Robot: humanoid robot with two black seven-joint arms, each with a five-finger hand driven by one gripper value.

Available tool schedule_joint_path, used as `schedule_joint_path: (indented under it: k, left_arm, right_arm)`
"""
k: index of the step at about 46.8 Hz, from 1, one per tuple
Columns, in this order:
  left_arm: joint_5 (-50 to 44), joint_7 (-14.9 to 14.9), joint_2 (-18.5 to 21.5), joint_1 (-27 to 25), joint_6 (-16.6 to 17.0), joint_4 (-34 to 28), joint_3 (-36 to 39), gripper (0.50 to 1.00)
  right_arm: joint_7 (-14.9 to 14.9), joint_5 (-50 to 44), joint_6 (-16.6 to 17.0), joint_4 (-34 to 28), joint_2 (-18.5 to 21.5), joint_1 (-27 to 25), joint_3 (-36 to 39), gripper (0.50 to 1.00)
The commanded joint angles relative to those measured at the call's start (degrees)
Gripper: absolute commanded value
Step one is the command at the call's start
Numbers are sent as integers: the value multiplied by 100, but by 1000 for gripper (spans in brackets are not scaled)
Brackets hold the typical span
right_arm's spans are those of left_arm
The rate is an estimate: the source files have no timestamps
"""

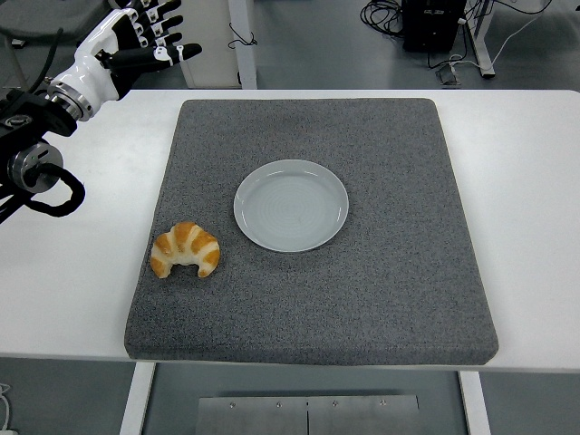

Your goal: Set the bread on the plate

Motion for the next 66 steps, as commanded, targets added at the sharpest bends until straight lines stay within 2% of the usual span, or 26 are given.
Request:
schedule_joint_path:
  k: [1,8,12,16,22,24,29,43,60,66]
  left_arm:
    - [406,0,242,-14,0,-315,19,977]
    - [1373,26,523,-5,141,-746,89,977]
    - [1681,166,725,-5,308,-1018,177,977]
    - [1970,491,989,4,448,-1326,247,977]
    - [2761,1159,1376,39,659,-1774,282,977]
    - [2938,1265,1473,57,660,-1949,300,977]
    - [3263,1309,1605,74,651,-2231,387,977]
    - [4502,1309,1491,74,642,-2293,906,972]
    - [4854,1345,1842,92,642,-2671,1354,972]
    - [4863,1362,1974,302,642,-2838,1355,972]
  right_arm:
    - [-2,0,-2,0,0,6,0,1000]
    - [-2,0,-2,0,0,6,0,1000]
    - [-2,0,-2,0,0,-3,0,1000]
    - [-2,0,6,0,0,6,0,1000]
    - [-2,0,-2,0,0,6,0,1000]
    - [-2,0,-2,0,0,-3,0,1000]
    - [-2,0,-2,0,0,-3,0,1000]
    - [-2,0,-2,0,0,6,0,1000]
    - [-2,0,-2,0,0,-3,0,1000]
    - [-2,0,-2,0,0,6,0,1000]
